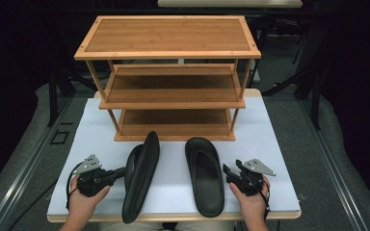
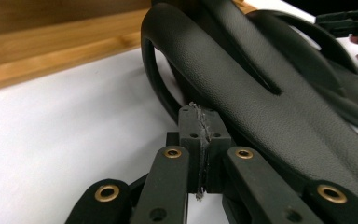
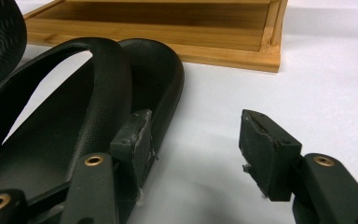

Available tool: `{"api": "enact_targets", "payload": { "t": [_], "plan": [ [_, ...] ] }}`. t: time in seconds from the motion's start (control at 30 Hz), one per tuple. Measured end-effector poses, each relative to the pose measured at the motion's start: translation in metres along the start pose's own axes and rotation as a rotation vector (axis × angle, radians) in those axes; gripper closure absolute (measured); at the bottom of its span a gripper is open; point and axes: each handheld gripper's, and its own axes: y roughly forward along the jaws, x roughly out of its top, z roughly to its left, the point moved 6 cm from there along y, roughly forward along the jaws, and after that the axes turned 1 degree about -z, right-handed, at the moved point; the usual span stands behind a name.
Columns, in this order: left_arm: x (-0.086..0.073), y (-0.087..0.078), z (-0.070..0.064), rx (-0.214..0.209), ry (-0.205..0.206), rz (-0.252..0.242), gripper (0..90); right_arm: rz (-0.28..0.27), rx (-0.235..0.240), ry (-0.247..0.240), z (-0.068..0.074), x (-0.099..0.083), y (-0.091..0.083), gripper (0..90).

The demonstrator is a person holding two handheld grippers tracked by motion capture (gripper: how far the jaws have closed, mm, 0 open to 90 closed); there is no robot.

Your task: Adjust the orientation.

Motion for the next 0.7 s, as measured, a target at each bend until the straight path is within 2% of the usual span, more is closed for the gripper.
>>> {"api": "enact_targets", "payload": {
  "t": [0.03,0.13,0.23,0.43,0.63,0.7],
  "plan": [
    [0.004,0.002,-0.003,-0.003,0.011,-0.005,89.3,0.000,0.000,0.002,0.000,0.000,0.000,43.4],
    [0.008,0.006,-0.007,-0.013,0.013,-0.012,89.3,0.000,0.002,0.004,0.001,0.000,0.000,43.5],
    [0.016,0.016,-0.016,-0.034,0.021,-0.019,89.3,0.007,0.003,0.007,0.001,0.000,-0.001,43.4],
    [0.019,0.029,-0.024,-0.046,0.031,-0.014,89.0,0.006,-0.002,0.006,0.000,-0.001,-0.001,43.5],
    [0.014,0.037,-0.026,-0.055,0.010,-0.007,81.0,-0.006,0.002,0.014,-0.001,0.000,-0.001,43.5],
    [0.013,0.037,-0.032,-0.094,-0.017,-0.017,71.0,-0.006,0.003,0.013,-0.001,0.000,-0.001,43.5]
  ]
}}
